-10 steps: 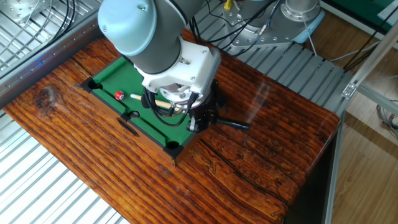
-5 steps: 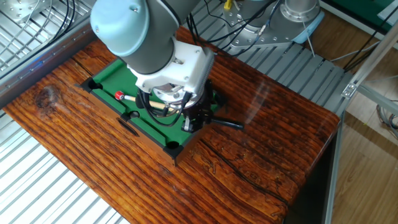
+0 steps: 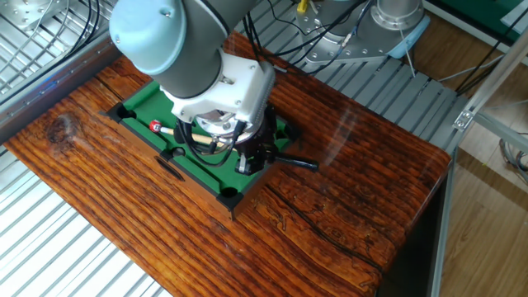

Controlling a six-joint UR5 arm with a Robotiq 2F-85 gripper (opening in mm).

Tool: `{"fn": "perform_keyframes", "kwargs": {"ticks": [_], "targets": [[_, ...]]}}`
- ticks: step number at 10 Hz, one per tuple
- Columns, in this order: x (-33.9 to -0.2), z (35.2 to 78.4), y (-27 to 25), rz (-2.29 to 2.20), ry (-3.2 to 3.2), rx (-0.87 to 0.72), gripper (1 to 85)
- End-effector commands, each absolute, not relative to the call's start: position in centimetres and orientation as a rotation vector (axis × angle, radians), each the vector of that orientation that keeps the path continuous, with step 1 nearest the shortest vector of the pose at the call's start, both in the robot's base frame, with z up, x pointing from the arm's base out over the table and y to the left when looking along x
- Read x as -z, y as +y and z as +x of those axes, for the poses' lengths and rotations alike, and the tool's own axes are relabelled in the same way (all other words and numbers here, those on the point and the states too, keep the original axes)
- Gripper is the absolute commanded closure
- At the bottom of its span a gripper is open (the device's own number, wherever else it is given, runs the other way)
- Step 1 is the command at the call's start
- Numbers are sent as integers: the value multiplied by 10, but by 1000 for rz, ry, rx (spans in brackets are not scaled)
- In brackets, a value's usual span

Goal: Hit the pool ball

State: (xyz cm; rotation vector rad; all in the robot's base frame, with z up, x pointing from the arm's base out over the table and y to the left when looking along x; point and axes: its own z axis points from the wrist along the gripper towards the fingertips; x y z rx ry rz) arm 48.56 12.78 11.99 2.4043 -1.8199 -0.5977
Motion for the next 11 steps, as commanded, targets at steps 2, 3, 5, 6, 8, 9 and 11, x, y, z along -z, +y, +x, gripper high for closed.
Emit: {"fn": "perform_keyframes", "kwargs": {"ticks": [2, 3, 5, 6, 8, 9, 11], "targets": [[-121, 484, 117, 2401, -1801, 600, 847], [-120, 485, 112, 2404, -1790, 579, 847], [-116, 493, 95, 2413, -1759, 471, 847], [-111, 496, 85, 2410, -1754, 429, 847], [-105, 500, 73, 2421, -1726, 386, 847], [-107, 498, 73, 2410, -1724, 382, 847], [-121, 483, 103, 2350, -1793, 520, 847]]}}
